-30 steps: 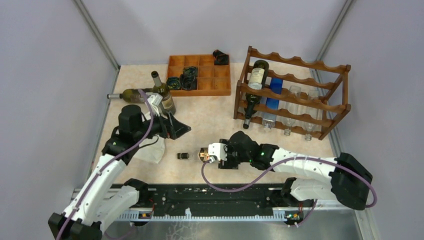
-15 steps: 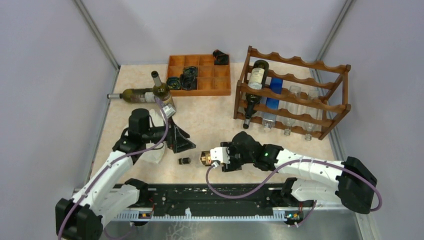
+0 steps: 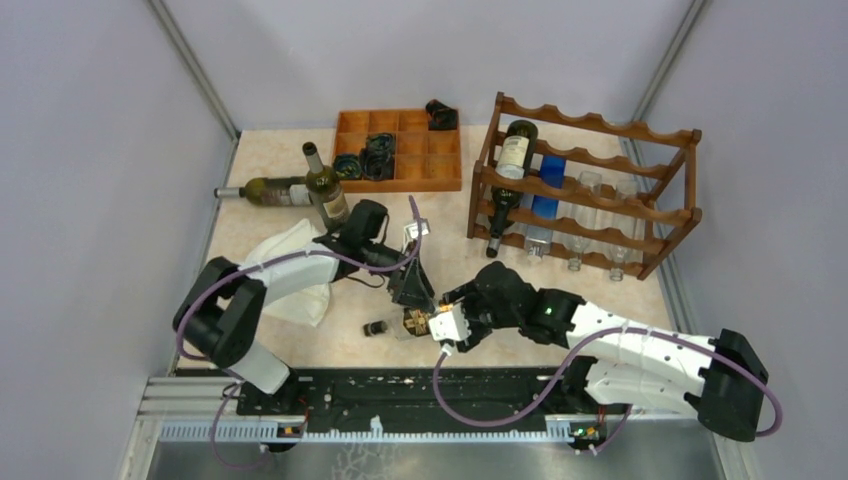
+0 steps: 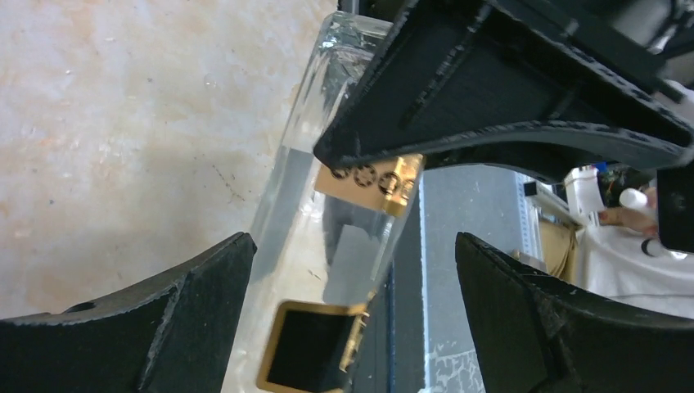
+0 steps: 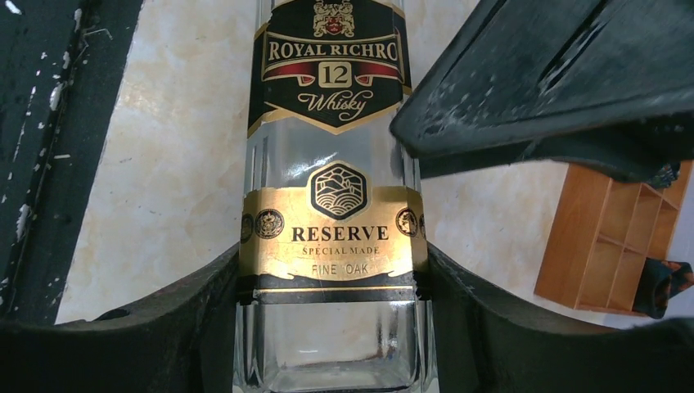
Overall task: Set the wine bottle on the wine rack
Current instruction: Pick up the wine bottle from the center of the board.
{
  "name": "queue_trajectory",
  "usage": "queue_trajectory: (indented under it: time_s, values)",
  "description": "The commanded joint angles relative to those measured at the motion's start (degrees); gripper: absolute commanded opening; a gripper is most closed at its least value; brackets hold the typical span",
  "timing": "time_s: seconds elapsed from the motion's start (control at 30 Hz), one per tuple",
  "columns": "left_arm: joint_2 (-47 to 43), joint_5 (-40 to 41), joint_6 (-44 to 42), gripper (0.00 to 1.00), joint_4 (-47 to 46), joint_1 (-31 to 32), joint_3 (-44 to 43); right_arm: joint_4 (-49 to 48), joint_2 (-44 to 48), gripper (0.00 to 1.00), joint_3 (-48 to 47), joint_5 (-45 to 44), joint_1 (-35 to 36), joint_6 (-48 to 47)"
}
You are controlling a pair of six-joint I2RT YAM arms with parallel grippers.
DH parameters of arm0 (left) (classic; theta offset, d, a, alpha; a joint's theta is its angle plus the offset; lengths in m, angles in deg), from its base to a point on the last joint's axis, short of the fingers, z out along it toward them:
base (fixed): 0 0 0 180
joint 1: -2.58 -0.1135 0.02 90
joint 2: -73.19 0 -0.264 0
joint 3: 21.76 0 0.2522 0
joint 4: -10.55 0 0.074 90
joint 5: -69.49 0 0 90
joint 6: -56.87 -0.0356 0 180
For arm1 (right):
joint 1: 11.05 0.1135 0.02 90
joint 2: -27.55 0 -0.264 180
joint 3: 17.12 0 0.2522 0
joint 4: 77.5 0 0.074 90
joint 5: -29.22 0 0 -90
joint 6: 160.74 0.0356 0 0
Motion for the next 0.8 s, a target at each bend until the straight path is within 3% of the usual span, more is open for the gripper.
queue_trajectory:
  time_s: [0.0, 0.2, 0.3, 0.53, 0.57, 0.6, 0.63, 0.67, 0.7, 0.73, 0.77]
  values:
    - [6.1, -6.5, -12.9, 0.98, 6.0, 1.9, -6.1, -5.2, 1.3, 0.00, -5.3, 1.8, 0.4, -3.8]
    - [10.1, -15.2, -38.0, 0.96, 20.3, 4.4, -10.7, -4.9, 3.0, 0.00, -5.2, 1.9, 0.3, -4.3]
    - [13.5, -13.3, -47.3, 0.92, 32.3, 6.7, -15.0, -4.8, 3.7, 0.00, -5.0, 1.2, 0.3, -4.4]
    - [19.0, -9.8, -50.0, 0.69, 37.7, 10.2, -18.3, -5.4, 4.1, 0.00, -4.6, 1.1, 0.3, -4.2]
    - [18.8, -9.7, -49.9, 0.61, 37.6, 10.4, -18.4, -5.4, 4.1, 0.00, -4.6, 0.9, 0.3, -4.1]
    - [18.7, -9.8, -49.7, 0.47, 37.6, 10.4, -18.7, -5.6, 4.1, 0.00, -4.5, 0.7, 0.3, -4.0]
    - [18.6, -9.6, -49.3, 0.25, 37.6, 10.4, -19.0, -5.7, 4.1, 0.00, -4.4, 0.4, 0.3, -3.8]
    - [18.5, -8.8, -48.2, 0.09, 37.5, 10.4, -19.5, -6.5, 4.2, 0.00, -4.2, -0.3, 0.3, -3.3]
    - [18.1, -7.7, -45.9, 0.00, 36.3, 10.3, -19.7, -7.7, 4.3, 0.07, -3.7, -1.3, 0.3, -2.3]
    - [17.3, -6.6, -43.2, 0.00, 34.4, 10.1, -19.3, -9.2, 4.6, 0.21, -2.8, -2.4, 0.3, -0.9]
    - [16.2, -4.6, -36.6, 0.00, 30.8, 9.7, -18.1, -11.1, 5.0, 0.45, -2.0, -3.8, 0.3, 0.8]
